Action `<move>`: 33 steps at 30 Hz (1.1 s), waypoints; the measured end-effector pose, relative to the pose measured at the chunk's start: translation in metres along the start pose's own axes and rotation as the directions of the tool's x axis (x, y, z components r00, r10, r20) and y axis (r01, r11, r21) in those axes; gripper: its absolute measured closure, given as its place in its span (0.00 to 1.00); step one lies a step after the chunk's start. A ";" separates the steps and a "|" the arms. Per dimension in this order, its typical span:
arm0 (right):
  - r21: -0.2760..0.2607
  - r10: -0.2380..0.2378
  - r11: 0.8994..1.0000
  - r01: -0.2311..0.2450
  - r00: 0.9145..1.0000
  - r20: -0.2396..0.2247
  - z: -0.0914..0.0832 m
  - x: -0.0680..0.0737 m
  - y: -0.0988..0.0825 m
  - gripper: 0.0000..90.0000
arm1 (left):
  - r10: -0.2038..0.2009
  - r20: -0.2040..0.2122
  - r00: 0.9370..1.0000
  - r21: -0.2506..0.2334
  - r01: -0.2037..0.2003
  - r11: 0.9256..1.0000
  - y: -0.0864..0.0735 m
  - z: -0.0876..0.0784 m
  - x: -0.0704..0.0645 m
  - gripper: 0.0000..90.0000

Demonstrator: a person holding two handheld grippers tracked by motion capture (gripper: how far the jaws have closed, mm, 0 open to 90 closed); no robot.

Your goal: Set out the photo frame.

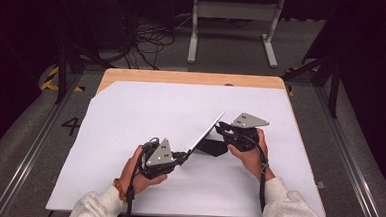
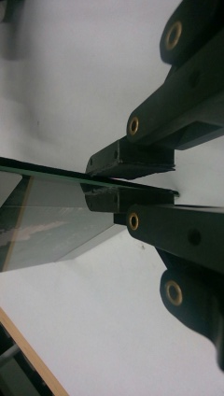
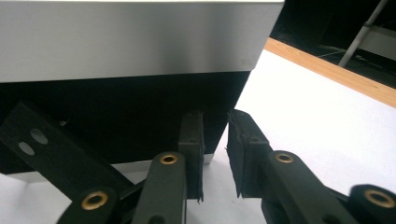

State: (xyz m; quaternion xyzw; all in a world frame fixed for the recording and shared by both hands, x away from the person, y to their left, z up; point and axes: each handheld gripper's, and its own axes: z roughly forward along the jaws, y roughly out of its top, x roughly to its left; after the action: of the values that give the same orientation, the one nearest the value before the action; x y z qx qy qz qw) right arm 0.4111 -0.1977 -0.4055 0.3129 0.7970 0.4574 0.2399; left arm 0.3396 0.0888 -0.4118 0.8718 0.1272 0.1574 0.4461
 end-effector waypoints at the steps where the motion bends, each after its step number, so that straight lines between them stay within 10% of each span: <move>1: 0.000 -0.002 1.000 0.002 1.000 0.001 0.000 0.000 0.000 0.85 | -0.002 0.002 1.000 -0.001 0.002 1.000 0.000 0.000 0.000 0.91; 33: 0.010 -0.030 0.999 0.031 0.999 -0.039 0.000 0.011 0.000 0.86 | 0.030 0.040 0.999 -0.013 -0.030 0.999 0.012 0.015 -0.009 0.88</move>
State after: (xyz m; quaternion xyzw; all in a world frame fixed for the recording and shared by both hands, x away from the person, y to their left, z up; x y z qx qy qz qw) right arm 0.4039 -0.1899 -0.4068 0.2931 0.8087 0.4554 0.2297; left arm 0.3378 0.0674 -0.4113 0.8738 0.1043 0.1475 0.4515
